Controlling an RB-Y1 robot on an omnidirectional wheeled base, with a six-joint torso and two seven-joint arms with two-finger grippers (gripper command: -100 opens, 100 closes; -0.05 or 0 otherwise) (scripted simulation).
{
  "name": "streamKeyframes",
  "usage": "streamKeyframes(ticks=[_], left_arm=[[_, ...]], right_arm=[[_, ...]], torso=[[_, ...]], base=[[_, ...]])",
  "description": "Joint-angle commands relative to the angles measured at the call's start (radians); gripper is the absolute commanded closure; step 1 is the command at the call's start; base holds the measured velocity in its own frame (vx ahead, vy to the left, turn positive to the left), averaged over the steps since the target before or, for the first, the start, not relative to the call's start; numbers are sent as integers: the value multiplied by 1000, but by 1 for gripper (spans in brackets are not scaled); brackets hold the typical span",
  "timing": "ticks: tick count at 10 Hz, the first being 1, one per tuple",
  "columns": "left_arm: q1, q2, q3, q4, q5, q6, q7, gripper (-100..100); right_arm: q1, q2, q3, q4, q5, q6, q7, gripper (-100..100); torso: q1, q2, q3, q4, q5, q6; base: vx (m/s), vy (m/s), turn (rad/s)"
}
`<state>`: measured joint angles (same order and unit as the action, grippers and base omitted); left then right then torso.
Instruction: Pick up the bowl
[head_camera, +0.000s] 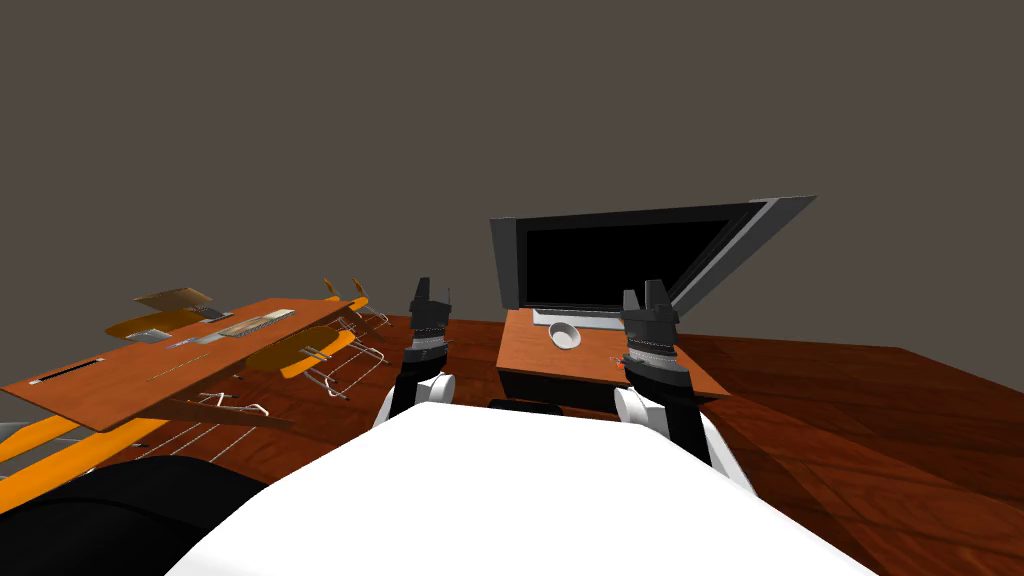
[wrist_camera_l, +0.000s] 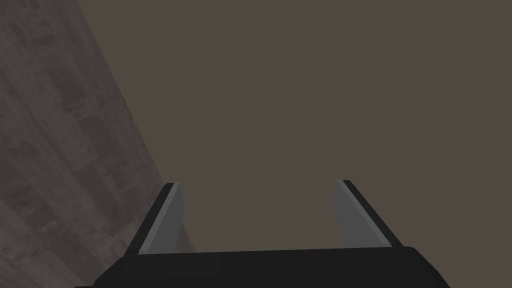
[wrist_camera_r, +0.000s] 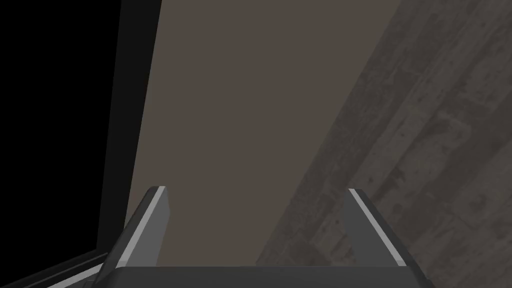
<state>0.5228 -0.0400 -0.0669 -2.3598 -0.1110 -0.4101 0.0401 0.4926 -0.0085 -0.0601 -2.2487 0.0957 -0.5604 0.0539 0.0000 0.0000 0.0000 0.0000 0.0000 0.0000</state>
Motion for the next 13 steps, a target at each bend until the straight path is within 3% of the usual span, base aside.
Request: streamKeyframes(ticks=[1,7,10,12,13], left_arm=[[0,0,0,0,0,0,0,0],[0,0,0,0,0,0,0,0],[0,0,0,0,0,0,0,0],[0,0,0,0,0,0,0,0],[0,0,0,0,0,0,0,0]], right_arm=[[7,-30,4,6,3,6,-1,-100],[73,-209,52,82,28,67,-2,-100],[88,-267,63,104,34,82,-1,-100],[120,-341,88,154,48,118,3,-100],[120,-355,88,154,48,118,3,-100]], torso=[[0,0,0,0,0,0],[2,9,5,2,0,0],[1,6,4,1,0,0],[0,6,3,1,0,0],[2,7,4,2,0,0]], base=[[-24,4,3],[-111,32,27],[-81,20,32],[-95,26,98],[-86,52,24]])
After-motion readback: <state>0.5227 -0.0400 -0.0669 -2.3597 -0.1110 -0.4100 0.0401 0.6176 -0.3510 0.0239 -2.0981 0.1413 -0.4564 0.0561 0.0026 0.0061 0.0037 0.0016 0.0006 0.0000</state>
